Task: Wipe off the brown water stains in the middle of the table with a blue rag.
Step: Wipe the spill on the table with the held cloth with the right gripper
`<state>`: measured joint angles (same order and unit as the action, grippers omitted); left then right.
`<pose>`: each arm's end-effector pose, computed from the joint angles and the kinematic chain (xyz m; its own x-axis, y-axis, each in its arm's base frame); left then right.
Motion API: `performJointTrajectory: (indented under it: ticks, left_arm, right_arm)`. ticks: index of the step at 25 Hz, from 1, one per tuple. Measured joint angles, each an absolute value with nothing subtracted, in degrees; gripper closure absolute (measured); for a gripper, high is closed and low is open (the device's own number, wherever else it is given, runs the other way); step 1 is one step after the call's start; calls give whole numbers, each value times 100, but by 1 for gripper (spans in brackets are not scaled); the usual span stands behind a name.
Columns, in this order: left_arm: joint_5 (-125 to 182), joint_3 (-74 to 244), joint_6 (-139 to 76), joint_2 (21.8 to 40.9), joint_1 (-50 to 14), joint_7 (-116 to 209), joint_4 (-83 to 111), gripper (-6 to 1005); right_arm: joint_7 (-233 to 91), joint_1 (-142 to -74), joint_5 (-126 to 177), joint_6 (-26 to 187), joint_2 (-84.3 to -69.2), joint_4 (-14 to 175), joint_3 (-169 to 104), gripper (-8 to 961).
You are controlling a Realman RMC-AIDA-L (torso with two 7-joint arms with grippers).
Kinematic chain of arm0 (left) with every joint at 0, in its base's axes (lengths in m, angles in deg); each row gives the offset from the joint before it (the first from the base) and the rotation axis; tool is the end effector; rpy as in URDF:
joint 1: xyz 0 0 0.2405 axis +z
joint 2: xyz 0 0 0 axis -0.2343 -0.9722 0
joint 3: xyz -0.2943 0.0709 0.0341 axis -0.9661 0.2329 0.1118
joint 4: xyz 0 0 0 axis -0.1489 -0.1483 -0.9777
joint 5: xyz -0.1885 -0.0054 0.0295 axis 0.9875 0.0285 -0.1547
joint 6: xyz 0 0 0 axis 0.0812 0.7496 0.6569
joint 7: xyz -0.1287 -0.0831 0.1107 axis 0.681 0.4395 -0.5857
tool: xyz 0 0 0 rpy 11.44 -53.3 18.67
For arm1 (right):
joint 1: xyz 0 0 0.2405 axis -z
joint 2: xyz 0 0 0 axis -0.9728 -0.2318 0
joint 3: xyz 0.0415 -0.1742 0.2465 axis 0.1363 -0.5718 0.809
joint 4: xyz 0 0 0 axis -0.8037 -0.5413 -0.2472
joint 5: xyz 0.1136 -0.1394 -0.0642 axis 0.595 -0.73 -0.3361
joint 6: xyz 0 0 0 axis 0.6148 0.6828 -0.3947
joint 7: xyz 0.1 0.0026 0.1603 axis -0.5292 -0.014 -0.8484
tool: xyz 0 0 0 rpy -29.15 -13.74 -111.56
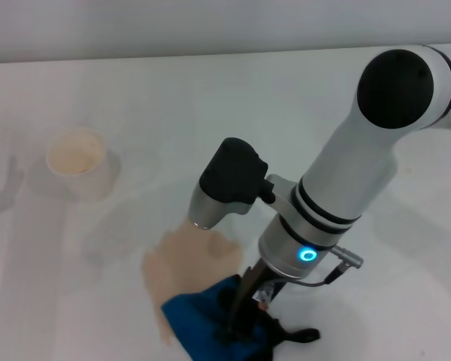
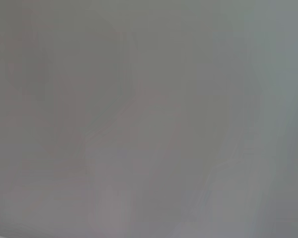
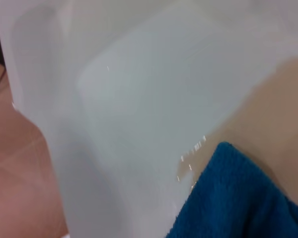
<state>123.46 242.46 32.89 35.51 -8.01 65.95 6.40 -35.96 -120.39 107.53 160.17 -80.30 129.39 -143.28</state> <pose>-0.3746 0.3501 -0.0285 0.5089 -0.0064 0.8608 0.8591 -0.0603 -0.5083 0.2192 0.2935 -0.1841 0.7553 -0.5227 0.3954 -0.5674 -0.8234 -0.0048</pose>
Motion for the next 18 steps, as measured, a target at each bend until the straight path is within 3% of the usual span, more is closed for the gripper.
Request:
performJointTrajectory:
  ticks: [18]
  left_arm:
    - [12346,24246,3170,3542,-808,6595,729,106]
  right_arm:
    - [-3399,-12370,11073,14978,-7989,12320,-14284,890]
